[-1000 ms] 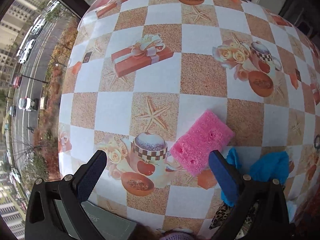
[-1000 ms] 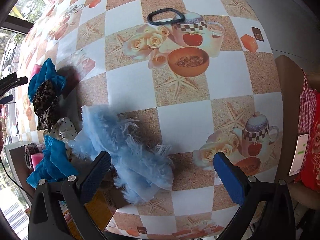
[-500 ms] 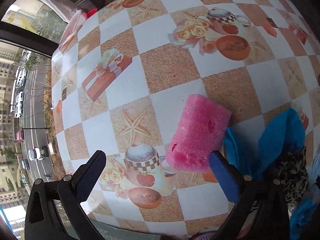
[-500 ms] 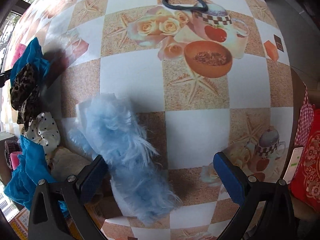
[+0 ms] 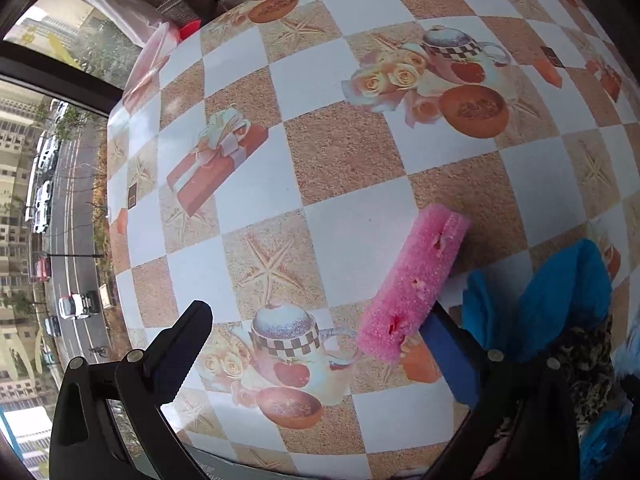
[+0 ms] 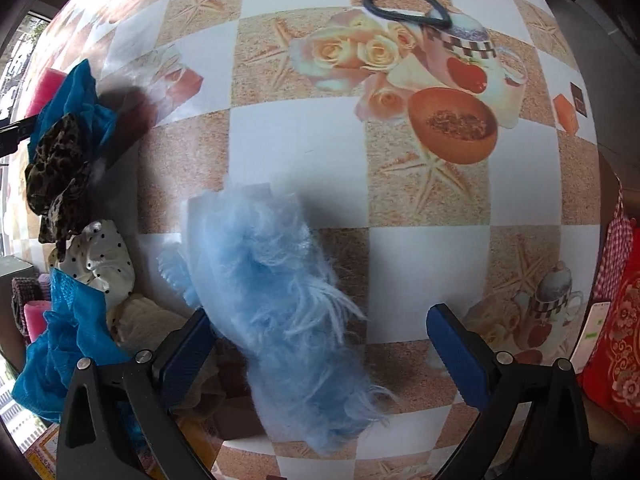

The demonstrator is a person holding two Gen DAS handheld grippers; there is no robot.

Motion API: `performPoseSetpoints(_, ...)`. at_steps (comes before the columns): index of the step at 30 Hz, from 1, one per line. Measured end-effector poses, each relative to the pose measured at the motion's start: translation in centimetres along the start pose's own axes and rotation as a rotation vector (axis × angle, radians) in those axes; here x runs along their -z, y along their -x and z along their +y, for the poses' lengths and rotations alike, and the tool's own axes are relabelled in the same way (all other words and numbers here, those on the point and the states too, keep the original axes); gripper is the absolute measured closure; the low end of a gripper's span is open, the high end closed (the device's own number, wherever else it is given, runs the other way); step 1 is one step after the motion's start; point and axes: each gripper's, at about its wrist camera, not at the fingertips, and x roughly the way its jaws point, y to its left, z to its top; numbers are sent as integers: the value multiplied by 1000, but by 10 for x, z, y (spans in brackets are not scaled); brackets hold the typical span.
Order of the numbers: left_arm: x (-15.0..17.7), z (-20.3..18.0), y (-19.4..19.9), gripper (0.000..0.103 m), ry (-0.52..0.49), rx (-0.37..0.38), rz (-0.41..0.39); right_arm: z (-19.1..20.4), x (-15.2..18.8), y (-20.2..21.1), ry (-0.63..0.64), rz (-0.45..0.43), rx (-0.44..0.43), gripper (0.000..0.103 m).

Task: Organize soft objects
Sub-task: 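Close the left tool on the pink sponge while the right tool grips the blue duster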

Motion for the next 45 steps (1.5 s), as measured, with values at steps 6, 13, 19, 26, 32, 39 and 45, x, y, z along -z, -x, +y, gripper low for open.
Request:
performPoseSetpoints(6, 2, 37, 3, 0, 64, 20, -16, -25, 1, 8, -67, -51, 45, 0)
performPoseSetpoints(13, -7, 19, 13, 0, -50, -8, -78, -35, 1, 18, -84, -71, -6, 0)
performPoseSetpoints(19, -25, 35, -7, 0, 278, 119, 57, -36, -4, 33, -84, -85, -29, 0)
performPoseSetpoints(26, -42, 36, -20, 0, 433, 143, 151, -46, -4, 55, -101, -104, -67, 0)
performPoseSetpoints(32, -53, 24, -28, 0, 454, 182, 194, -35, -4, 42, -73, -70, -64, 0)
performPoseSetpoints(39, -49, 29, -35, 4, 510, 207, 199, -27, -5, 18, -54, -20, -17, 0)
performPoseSetpoints(45, -60, 21, -18, 4, 383, 97, 99, -20, -5, 17, -15, -30, 24, 0)
